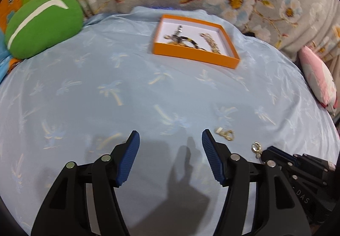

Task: Organize jewelry
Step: 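Move the right tool to a gold drop earring and close on it, then grasp the pearl drop earring with the left tool while the right tool holds its earring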

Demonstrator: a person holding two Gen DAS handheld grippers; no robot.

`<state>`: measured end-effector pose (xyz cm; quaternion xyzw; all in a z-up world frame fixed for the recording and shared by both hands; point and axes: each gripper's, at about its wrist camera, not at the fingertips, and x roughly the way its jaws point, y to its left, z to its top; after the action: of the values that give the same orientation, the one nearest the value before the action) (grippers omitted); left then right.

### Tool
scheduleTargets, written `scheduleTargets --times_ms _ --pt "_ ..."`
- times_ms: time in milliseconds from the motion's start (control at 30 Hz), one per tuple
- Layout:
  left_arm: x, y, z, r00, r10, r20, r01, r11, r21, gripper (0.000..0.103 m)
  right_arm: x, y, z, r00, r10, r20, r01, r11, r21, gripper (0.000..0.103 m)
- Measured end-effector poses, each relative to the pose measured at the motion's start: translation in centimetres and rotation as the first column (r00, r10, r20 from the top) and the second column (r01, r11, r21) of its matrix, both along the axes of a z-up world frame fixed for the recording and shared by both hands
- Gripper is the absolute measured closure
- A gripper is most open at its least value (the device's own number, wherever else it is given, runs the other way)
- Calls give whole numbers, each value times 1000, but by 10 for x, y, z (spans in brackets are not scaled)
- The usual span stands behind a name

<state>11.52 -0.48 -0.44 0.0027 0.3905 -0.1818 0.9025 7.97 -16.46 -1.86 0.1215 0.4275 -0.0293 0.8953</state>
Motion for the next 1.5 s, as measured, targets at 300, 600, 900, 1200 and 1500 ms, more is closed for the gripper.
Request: scheduleTargets --times_ms 300,600,900,1200,1500 --pt "8 -57 -9 993 -107 -59 110 993 53 45 -4 -15 -2 999 -32 2 32 999 41 95" --pt "11 -60 -9 995 -84 -52 88 993 75 93 -4 -18 -3 1000 -29 1 29 998 58 95" --pt "9 -46 -7 996 -67 -54 69 997 19 102 -6 -20 -1 999 -41 21 39 997 67 95" --pt "3 -25 -1 998 -42 -44 41 999 -23 103 -9 -23 2 998 -49 44 46 996 75 95" --pt "5 -50 -6 996 -70 -58 71 997 13 62 -8 -23 3 998 -46 43 42 996 73 95"
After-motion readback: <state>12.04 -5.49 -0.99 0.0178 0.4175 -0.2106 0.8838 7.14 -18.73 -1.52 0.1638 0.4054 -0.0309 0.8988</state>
